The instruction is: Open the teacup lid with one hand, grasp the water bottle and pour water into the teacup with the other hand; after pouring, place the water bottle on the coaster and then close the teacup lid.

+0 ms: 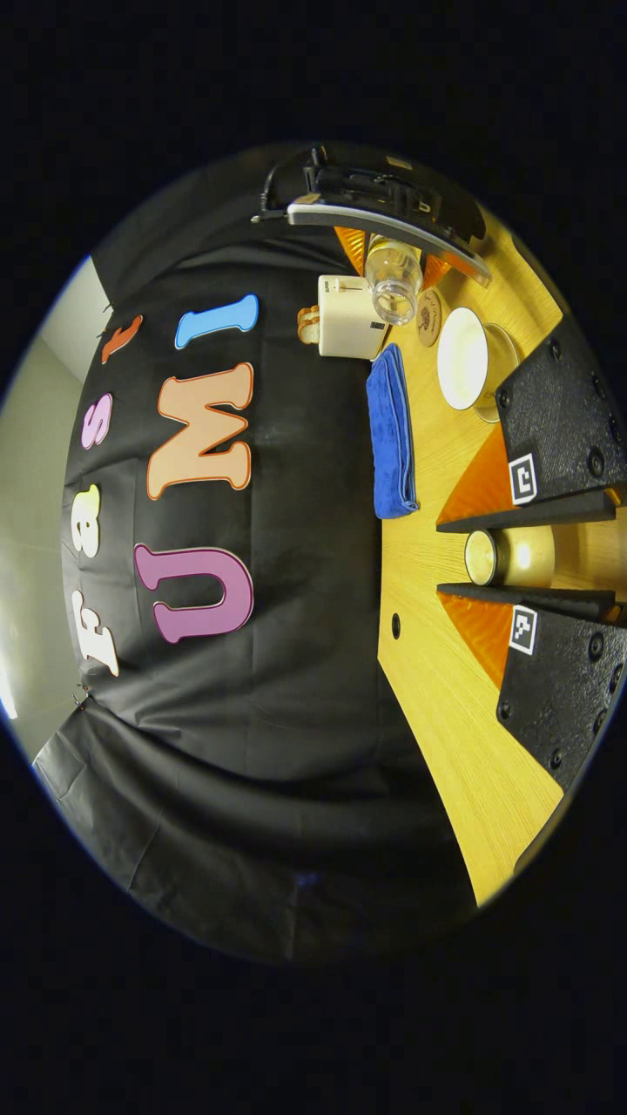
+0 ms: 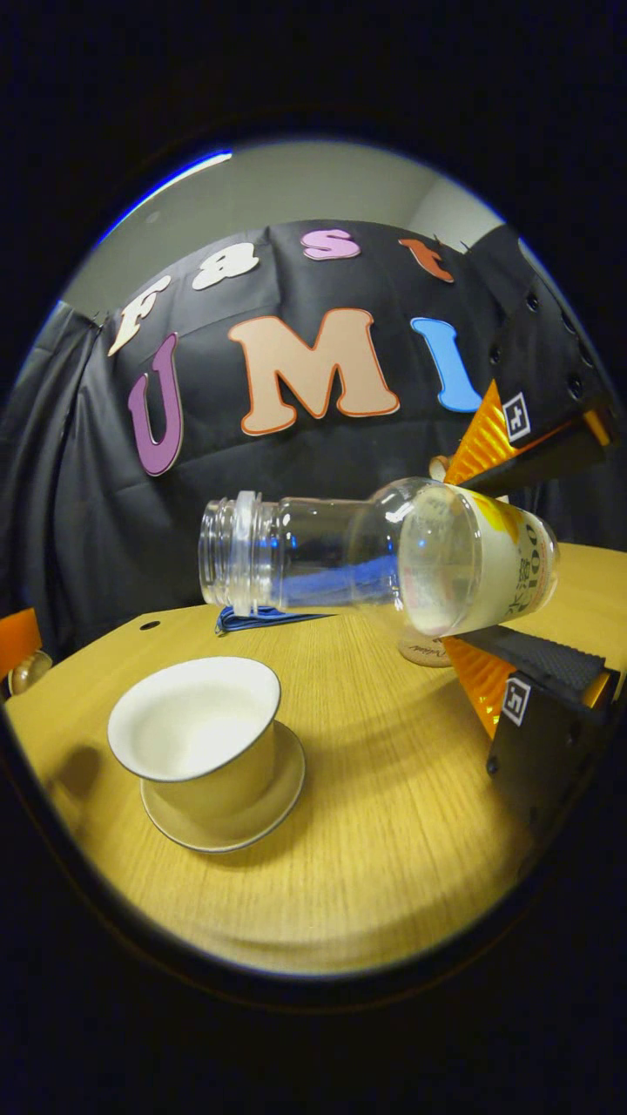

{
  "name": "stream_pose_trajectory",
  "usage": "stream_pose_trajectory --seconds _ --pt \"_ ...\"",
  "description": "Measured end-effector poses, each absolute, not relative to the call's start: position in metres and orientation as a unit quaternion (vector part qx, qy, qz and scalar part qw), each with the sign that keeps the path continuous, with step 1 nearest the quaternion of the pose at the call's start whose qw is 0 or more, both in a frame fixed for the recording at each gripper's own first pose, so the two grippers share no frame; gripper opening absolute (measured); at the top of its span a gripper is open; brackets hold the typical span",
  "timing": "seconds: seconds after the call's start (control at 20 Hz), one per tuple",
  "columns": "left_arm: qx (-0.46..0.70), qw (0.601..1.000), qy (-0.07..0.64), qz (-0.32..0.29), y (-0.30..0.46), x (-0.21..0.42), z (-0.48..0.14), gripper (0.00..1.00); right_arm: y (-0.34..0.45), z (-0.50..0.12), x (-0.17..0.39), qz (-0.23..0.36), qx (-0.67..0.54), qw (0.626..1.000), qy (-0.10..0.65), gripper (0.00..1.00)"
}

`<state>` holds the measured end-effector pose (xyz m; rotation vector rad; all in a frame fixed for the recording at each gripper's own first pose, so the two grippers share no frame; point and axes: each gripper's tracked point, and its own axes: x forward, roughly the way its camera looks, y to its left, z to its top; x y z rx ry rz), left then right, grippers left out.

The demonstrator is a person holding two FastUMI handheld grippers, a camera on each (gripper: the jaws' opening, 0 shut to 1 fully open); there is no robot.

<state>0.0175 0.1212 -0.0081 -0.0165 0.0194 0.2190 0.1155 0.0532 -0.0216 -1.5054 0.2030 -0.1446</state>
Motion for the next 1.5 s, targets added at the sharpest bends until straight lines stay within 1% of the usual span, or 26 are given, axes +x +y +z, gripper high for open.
stream_pose_trajectory --seconds 0.15,0.35,0.4,0.55,0.65,0.7,0.75,0.8,0.85,0.95,1.0,1.05,1.1,1.15,1.2,1.4,1.45,1.5 --pt "-0.008 0.994 0.010 0.109 0.121 0.017 -0.009 0.27 0.052 -0.016 0.119 -0.066 -0.711 0.695 0.085 0.82" --pt "-0.008 0.994 0.009 0.109 0.121 0.018 -0.009 0.27 0.050 -0.010 0.122 -0.070 -0.735 0.670 0.077 0.81" --pt "-0.008 0.994 0.009 0.109 0.121 0.017 -0.009 0.27 0.049 -0.009 0.122 -0.071 -0.740 0.664 0.075 0.82" --pt "-0.008 0.994 0.009 0.109 0.121 0.017 -0.009 0.28 0.054 -0.002 0.123 -0.068 -0.759 0.644 0.064 0.82" --pt "-0.008 0.994 0.009 0.109 0.121 0.017 -0.008 0.28 0.058 0.001 0.123 -0.064 -0.769 0.634 0.056 0.80" --pt "-0.008 0.994 0.009 0.109 0.121 0.018 -0.008 0.25 0.061 0.001 0.123 -0.062 -0.773 0.629 0.054 0.80" --pt "-0.008 0.994 0.009 0.109 0.121 0.017 -0.009 0.25 0.065 0.001 0.124 -0.062 -0.778 0.623 0.051 0.80" --pt "-0.008 0.994 0.009 0.109 0.121 0.017 -0.008 0.27 0.066 0.001 0.125 -0.060 -0.783 0.618 0.049 0.80" --pt "-0.008 0.994 0.009 0.109 0.121 0.017 -0.009 0.25 0.067 0.002 0.125 -0.059 -0.787 0.612 0.049 0.80" --pt "-0.009 0.994 0.009 0.109 0.121 0.017 -0.009 0.28 0.067 0.003 0.125 -0.059 -0.795 0.601 0.049 0.80" --pt "-0.009 0.994 0.009 0.109 0.121 0.018 -0.008 0.25 0.066 0.004 0.126 -0.060 -0.799 0.596 0.047 0.81" --pt "-0.009 0.994 0.009 0.109 0.121 0.017 -0.009 0.28 0.067 0.005 0.126 -0.061 -0.802 0.592 0.044 0.82" --pt "-0.009 0.994 0.009 0.109 0.121 0.018 -0.008 0.26 0.068 0.005 0.126 -0.060 -0.804 0.590 0.040 0.80" --pt "-0.009 0.994 0.009 0.109 0.121 0.017 -0.009 0.28 0.068 0.006 0.127 -0.061 -0.806 0.588 0.037 0.81" --pt "-0.009 0.994 0.010 0.109 0.121 0.017 -0.009 0.28 0.069 0.007 0.128 -0.061 -0.808 0.585 0.035 0.80" --pt "-0.009 0.994 0.009 0.109 0.121 0.017 -0.009 0.28 0.072 0.012 0.128 -0.061 -0.822 0.566 0.025 0.80" --pt "-0.009 0.994 0.009 0.109 0.121 0.018 -0.009 0.26 0.073 0.014 0.127 -0.061 -0.826 0.560 0.022 0.80" --pt "-0.009 0.994 0.009 0.109 0.121 0.018 -0.008 0.28 0.073 0.016 0.129 -0.063 -0.829 0.556 0.018 0.81"
